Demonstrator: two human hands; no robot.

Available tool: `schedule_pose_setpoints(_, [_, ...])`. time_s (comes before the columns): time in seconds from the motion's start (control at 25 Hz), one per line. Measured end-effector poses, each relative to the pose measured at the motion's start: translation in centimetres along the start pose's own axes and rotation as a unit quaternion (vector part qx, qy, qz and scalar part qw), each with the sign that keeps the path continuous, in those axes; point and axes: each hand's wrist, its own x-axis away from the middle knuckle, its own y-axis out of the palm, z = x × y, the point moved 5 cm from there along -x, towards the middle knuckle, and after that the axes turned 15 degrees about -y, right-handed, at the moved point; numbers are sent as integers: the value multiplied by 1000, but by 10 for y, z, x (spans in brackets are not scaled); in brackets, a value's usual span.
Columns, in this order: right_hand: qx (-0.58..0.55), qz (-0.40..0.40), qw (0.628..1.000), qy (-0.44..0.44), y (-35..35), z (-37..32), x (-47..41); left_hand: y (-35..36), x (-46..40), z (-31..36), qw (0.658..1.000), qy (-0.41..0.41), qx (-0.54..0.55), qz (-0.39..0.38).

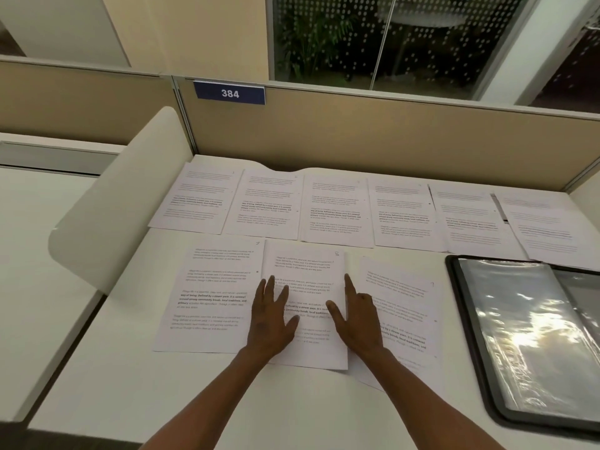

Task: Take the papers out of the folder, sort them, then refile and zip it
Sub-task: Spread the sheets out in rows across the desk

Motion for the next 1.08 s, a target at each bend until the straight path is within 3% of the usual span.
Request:
schedule_pose_setpoints(0.12, [-16, 29, 999, -13, -3, 10, 12, 15, 8, -1, 999, 9, 4, -46])
schedule_pose_setpoints(0.2, [15, 28, 999, -21, -4, 24, 19, 21, 9, -4, 999, 24, 10, -37])
schedule_pose_setpoints(0.4, [99, -32, 989, -102, -7, 57, 29, 27, 8, -8, 999, 36, 20, -14])
schedule_pose_setpoints(0.6, [73, -112, 982, -135, -22, 68, 22, 33, 5, -11, 999, 39, 9, -4])
schedule_pose_setpoints(0.84, [92, -83, 989, -80, -19, 75, 26, 20, 3, -7, 997, 30, -36, 54])
schedule_pose_setpoints(1.08, [98, -99, 988, -67, -13, 72, 18, 34, 2, -18, 998, 31, -50, 14])
